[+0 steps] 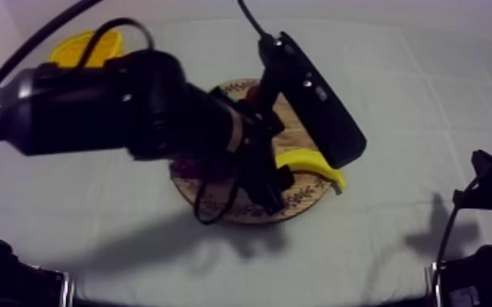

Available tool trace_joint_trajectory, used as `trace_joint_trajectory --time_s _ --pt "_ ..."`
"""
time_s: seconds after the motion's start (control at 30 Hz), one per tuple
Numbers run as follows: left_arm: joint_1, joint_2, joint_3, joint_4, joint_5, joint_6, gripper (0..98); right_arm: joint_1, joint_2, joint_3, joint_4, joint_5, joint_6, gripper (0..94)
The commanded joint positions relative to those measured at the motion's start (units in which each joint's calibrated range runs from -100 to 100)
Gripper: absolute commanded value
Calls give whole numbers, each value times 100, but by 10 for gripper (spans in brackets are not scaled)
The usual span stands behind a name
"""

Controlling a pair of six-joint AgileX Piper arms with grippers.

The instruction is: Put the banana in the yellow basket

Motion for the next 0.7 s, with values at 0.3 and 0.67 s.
trace_joint_trajectory --time_s 0.3,0.67 --pt "-153 1811 -1963 170 1167 -559 679 0 -2 -3 1 -2 4 3" --pt "-227 3057 -3417 -146 2268 -732 643 0 -2 -3 1 -2 4 3"
